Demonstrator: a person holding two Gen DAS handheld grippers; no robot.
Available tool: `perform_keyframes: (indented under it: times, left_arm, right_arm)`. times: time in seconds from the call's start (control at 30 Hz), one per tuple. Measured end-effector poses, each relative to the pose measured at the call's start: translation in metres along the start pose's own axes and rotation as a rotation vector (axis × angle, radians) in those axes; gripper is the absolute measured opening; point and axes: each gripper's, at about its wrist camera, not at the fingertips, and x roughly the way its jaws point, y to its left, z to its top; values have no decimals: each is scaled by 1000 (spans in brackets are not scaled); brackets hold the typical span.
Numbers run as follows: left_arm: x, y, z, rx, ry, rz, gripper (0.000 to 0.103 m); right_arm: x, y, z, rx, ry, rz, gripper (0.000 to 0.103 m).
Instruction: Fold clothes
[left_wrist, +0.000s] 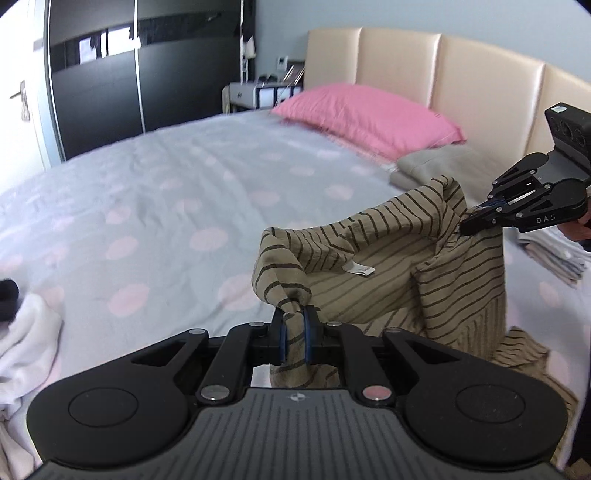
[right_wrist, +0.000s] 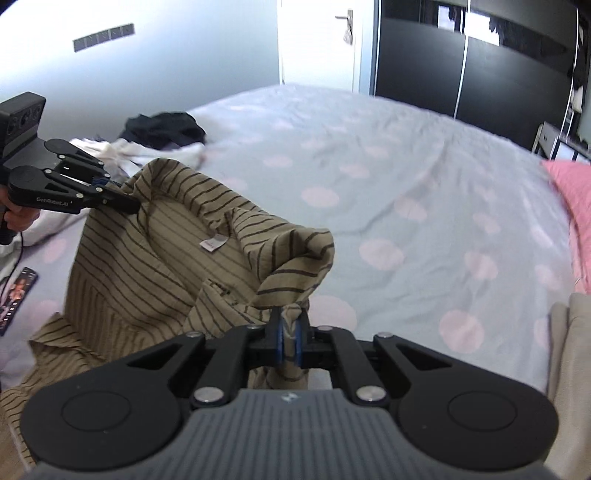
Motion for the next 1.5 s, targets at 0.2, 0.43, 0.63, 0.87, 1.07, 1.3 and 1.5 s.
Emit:
perform_keyframes:
  times: [0.2,0.43,0.63,0.87,1.07,1.3,1.5]
  left_arm:
    - [-53,-36,-20,80,-9,-30,7]
    - [-79,-77,-76,134,53,-78,7]
    - [-72,-106,-129,214,162,-105,7]
    - [-64,-127,-171,294,267,-102,16]
    - [-73,-137,-180,331,312,-67,48]
    - [-88,-169,-170,402,197,119,52]
    - [-81,-209,-173,538,121,291,49]
  right_arm:
    - [-67,41,-25,-83,-59,-12,7]
    - [-98,82,-76,-114,-48,-3,7]
    - [-98,115,-127,-128,21,38,7]
    - [-78,142,-175,-230,165,53,9]
    - [-86,155,-183,-276,160,21,42]
    - [-106,184,-178,-367,60,-67,48]
    - [-95,235,-192,-632,30,-210,47]
